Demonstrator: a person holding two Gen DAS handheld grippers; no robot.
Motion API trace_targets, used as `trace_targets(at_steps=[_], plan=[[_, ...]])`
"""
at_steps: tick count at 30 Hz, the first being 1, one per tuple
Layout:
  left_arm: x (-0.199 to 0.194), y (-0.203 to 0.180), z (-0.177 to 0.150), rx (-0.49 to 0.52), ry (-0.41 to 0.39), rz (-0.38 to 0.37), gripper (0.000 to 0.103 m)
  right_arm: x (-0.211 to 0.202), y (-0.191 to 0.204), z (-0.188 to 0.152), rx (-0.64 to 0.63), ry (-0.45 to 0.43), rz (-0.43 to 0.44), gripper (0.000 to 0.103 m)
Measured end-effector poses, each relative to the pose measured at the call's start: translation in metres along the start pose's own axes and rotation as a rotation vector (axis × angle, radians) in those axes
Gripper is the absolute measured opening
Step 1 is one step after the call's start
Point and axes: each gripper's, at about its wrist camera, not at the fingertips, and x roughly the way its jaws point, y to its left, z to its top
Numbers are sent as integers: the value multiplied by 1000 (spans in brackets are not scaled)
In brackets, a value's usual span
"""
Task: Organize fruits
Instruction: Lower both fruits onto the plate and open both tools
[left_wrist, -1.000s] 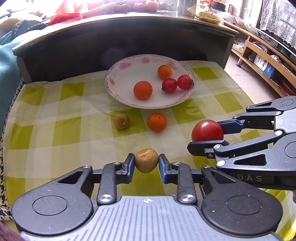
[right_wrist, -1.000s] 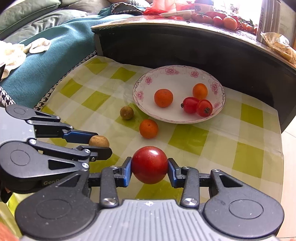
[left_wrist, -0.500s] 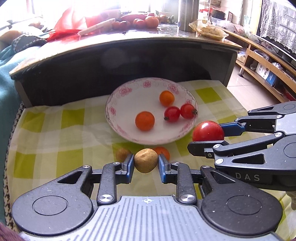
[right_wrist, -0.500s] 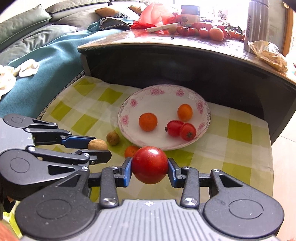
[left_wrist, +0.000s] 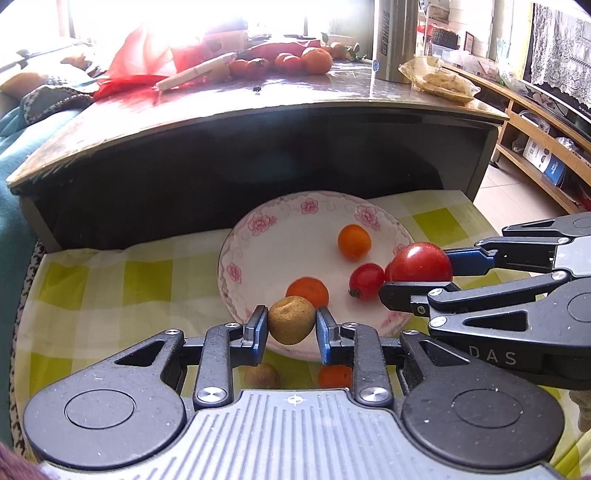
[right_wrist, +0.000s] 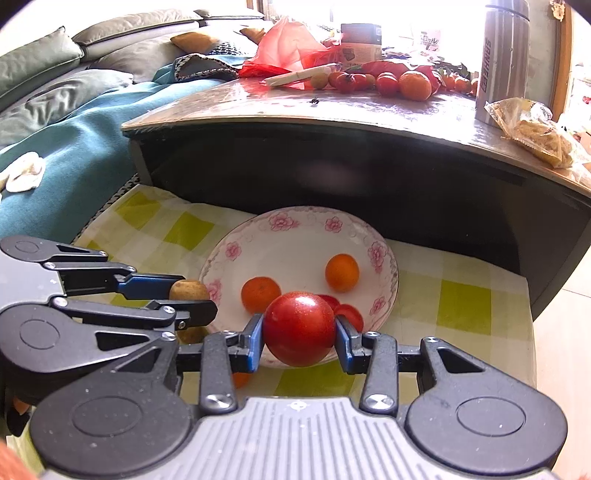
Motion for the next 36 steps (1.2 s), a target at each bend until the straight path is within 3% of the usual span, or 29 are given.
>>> trace_targets(at_steps=[10,31,36], plan=[[22,8,19,-29,-24,-1,34,20,-15,20,0,-35,-20,42],[46,20,21,-71,-3,-7,35,54,-21,30,-17,-48,-37,43],[46,21,22,-71,-2,-4,39,55,-23,29,-7,-44,-40,43]])
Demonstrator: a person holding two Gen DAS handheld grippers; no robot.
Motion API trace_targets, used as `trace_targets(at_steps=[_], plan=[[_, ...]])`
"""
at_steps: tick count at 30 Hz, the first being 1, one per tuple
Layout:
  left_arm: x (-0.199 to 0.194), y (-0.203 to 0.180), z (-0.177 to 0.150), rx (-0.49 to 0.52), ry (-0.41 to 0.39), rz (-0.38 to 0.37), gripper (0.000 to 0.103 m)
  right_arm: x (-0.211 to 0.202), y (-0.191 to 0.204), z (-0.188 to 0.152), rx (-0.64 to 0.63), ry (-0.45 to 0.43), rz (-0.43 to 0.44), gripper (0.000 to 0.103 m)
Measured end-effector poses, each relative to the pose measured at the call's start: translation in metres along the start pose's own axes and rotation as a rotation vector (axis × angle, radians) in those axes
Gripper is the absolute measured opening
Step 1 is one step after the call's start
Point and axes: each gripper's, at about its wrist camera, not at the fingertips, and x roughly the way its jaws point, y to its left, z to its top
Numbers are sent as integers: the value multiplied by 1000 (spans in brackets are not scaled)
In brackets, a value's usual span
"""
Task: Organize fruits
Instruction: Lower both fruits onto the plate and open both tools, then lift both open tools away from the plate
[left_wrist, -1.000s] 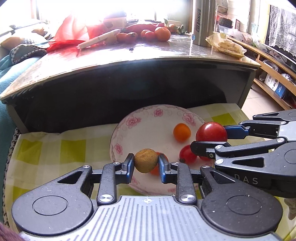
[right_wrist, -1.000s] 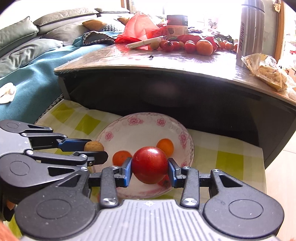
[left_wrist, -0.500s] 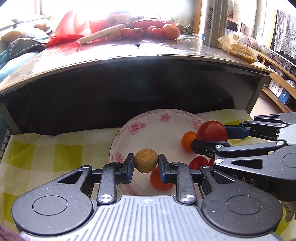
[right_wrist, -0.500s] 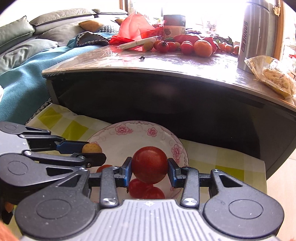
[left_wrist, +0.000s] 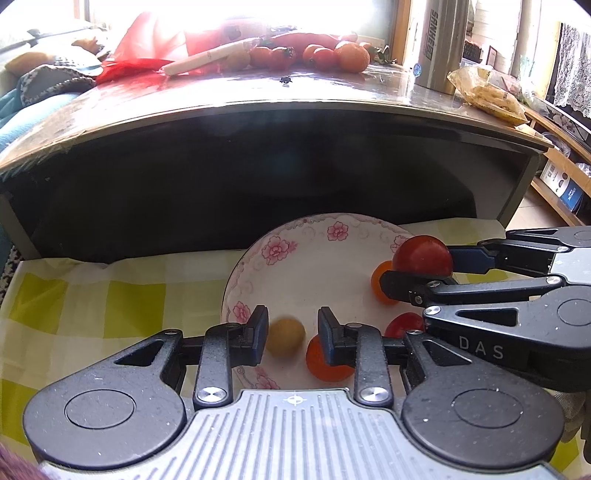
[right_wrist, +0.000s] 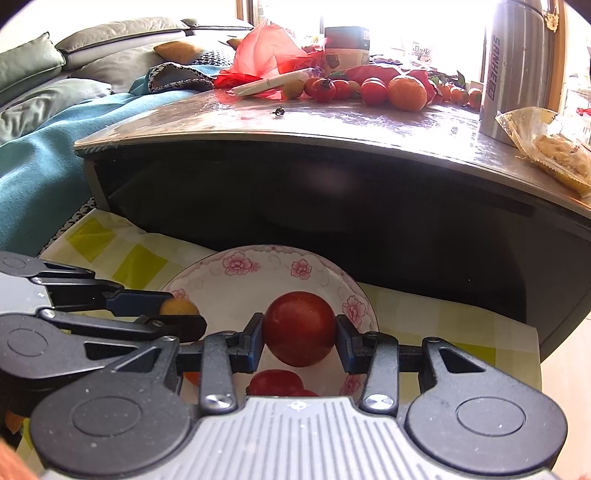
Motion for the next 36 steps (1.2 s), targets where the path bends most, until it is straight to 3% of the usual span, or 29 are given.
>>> trace_targets(at_steps=[17,36], plan=[[-16,4,5,-23,-43,-8,56,-9,-7,5,43,-40,8,44],[-58,-2,-7,16,-55,10,61,-60,6,-4,33,-81,36,46]])
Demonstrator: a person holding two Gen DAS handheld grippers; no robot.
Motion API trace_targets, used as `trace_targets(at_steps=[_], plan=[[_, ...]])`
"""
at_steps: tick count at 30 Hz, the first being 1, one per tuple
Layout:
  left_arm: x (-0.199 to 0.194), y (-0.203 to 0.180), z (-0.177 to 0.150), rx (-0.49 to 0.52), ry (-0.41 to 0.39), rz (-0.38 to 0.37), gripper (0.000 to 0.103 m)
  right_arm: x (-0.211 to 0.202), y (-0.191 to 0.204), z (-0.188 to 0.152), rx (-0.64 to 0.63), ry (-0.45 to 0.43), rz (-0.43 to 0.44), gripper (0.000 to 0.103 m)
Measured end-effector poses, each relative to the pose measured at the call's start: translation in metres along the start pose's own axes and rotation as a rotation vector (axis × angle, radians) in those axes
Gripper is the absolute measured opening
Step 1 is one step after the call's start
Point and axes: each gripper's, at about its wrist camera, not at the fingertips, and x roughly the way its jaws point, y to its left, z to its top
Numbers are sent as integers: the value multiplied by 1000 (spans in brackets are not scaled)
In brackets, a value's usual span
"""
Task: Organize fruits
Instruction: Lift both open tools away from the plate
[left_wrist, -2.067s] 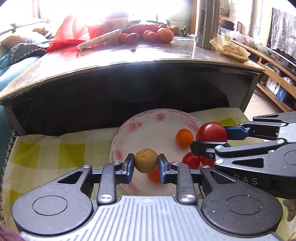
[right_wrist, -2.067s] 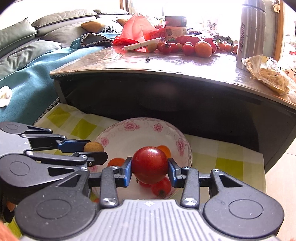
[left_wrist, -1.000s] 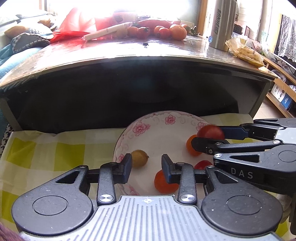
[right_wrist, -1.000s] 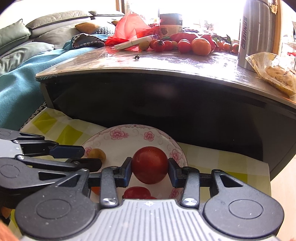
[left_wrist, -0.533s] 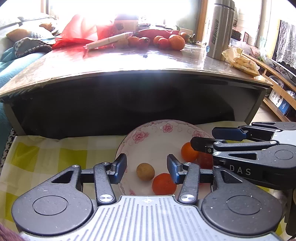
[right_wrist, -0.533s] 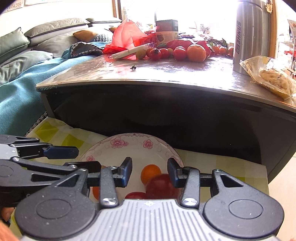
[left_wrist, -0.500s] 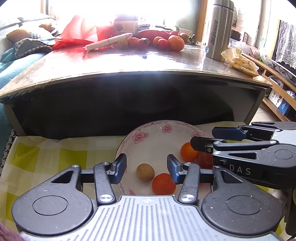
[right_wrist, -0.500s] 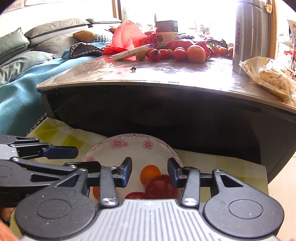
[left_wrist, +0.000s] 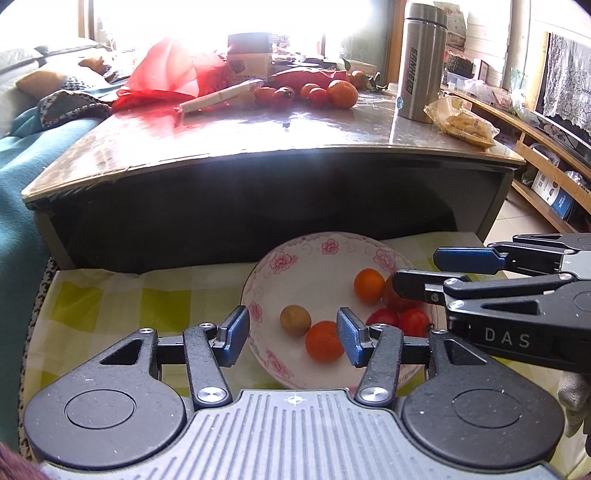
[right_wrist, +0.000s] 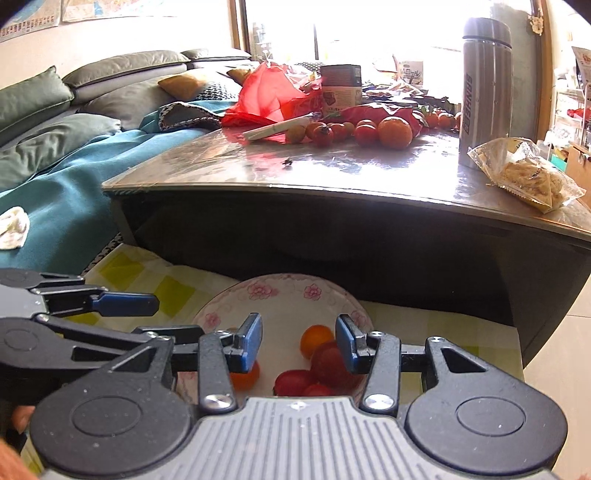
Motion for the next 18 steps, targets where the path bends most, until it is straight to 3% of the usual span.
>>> trace_targets(at_steps=[12,18], plan=[[-17,6,-37,59,79,1,62,-16,26,-42,-64,103,57,46],[-17,15,-58,70,129,1,63,-2,43,-61,-107,178,92,46]])
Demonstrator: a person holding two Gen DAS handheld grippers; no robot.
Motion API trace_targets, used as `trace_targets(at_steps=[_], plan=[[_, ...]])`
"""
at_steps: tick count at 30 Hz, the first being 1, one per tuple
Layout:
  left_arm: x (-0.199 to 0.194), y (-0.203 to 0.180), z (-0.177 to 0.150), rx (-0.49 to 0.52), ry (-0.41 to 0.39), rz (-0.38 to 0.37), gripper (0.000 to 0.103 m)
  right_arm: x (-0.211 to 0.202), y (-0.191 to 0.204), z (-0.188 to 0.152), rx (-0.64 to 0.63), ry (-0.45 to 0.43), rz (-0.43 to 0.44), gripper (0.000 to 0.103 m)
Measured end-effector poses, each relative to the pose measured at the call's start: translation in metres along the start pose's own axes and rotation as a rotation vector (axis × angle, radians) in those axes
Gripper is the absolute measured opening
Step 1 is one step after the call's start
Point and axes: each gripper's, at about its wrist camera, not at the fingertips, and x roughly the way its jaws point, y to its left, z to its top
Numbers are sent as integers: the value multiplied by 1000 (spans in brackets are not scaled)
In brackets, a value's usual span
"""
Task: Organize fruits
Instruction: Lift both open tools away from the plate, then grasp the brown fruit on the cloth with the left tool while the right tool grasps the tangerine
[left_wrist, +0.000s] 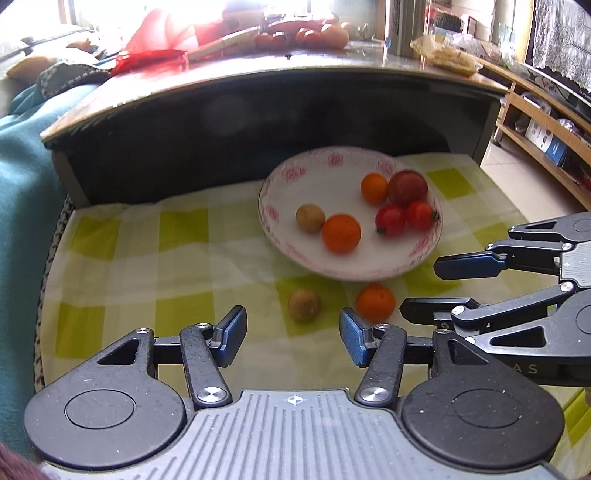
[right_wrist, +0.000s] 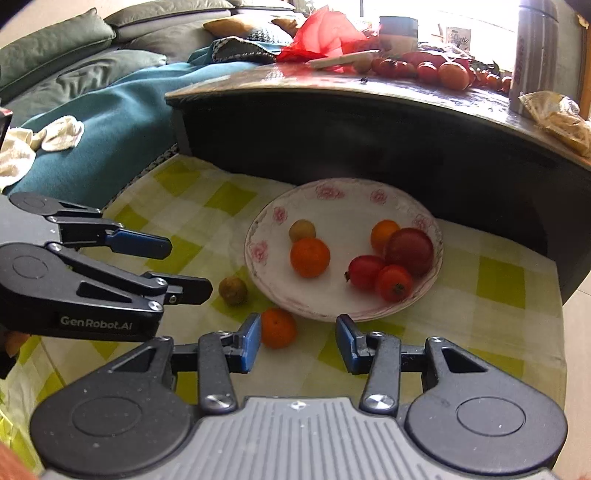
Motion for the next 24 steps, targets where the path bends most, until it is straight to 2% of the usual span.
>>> trace_targets(at_steps=[6,15,16,18,24], plan=[[9,3,-8,16,26,-9,63,24,7,-4,-13,47,6,46],[18,14,-14,-2,52,-12,64,48,11,1,-29,41,-5,46],[19,14,-14,-3,53,-15,64,48,12,1,-32,39,-8,44],[22,13,-13,0,52,-21,64,46,13,0,-34,43,-1,34],[35,2,-6,11,41,-55,64,32,6,-7,-10,64,-6,33]])
